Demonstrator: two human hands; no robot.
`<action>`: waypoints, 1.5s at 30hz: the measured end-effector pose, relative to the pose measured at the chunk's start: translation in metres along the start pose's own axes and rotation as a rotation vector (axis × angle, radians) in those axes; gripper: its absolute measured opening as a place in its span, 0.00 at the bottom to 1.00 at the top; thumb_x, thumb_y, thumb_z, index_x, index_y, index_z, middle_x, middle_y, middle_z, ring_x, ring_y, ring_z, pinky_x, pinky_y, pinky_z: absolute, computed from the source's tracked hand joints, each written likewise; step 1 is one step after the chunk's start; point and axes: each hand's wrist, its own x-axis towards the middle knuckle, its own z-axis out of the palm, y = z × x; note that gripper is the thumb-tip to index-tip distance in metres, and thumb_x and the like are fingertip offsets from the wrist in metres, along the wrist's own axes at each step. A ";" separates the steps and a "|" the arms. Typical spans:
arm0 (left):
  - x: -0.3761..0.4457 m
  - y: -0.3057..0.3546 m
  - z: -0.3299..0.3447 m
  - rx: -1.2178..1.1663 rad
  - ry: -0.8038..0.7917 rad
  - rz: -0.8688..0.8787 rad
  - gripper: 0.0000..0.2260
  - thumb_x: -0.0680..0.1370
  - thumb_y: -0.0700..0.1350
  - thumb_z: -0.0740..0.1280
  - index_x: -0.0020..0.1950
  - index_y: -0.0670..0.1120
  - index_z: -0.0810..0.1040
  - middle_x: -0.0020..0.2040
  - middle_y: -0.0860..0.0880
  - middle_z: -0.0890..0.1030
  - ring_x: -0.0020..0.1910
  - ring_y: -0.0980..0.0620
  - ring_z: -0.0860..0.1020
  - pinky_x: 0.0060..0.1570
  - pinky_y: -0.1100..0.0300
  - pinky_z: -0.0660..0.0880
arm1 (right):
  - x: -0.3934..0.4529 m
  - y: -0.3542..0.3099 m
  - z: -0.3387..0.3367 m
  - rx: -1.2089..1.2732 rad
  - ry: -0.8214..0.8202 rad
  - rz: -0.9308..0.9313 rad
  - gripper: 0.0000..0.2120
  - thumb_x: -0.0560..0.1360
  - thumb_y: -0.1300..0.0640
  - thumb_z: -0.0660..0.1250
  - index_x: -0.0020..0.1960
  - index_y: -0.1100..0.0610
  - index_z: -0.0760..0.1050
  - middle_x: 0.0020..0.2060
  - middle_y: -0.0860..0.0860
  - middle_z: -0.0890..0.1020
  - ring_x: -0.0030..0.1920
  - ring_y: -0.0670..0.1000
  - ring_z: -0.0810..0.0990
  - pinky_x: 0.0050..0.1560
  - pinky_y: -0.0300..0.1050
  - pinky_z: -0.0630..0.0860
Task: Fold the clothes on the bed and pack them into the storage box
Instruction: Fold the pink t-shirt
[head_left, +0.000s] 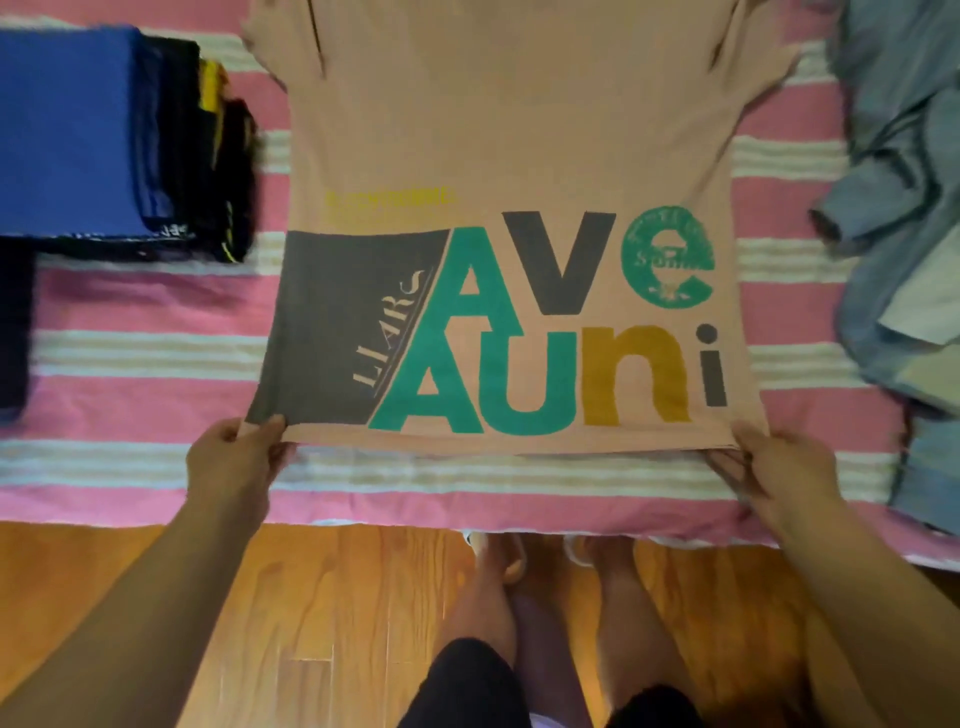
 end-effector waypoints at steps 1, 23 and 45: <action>-0.004 0.005 -0.007 0.042 0.016 0.024 0.09 0.79 0.38 0.70 0.57 0.35 0.76 0.41 0.40 0.80 0.37 0.46 0.80 0.42 0.56 0.78 | -0.010 -0.004 -0.005 -0.126 0.083 -0.064 0.13 0.79 0.61 0.68 0.62 0.63 0.75 0.55 0.57 0.82 0.49 0.57 0.83 0.39 0.49 0.83; -0.037 0.182 0.212 1.126 -0.436 0.915 0.17 0.81 0.45 0.65 0.70 0.45 0.76 0.67 0.43 0.77 0.65 0.41 0.76 0.65 0.51 0.72 | 0.057 -0.267 0.077 -0.915 0.056 -0.689 0.15 0.77 0.62 0.62 0.62 0.61 0.78 0.60 0.63 0.80 0.60 0.64 0.78 0.56 0.51 0.73; -0.033 0.271 0.539 1.616 -0.362 1.200 0.29 0.79 0.70 0.46 0.78 0.69 0.38 0.83 0.47 0.37 0.80 0.35 0.38 0.76 0.34 0.43 | 0.164 -0.270 0.091 -0.438 0.203 -0.421 0.24 0.78 0.39 0.63 0.64 0.57 0.69 0.59 0.56 0.81 0.57 0.60 0.79 0.53 0.52 0.74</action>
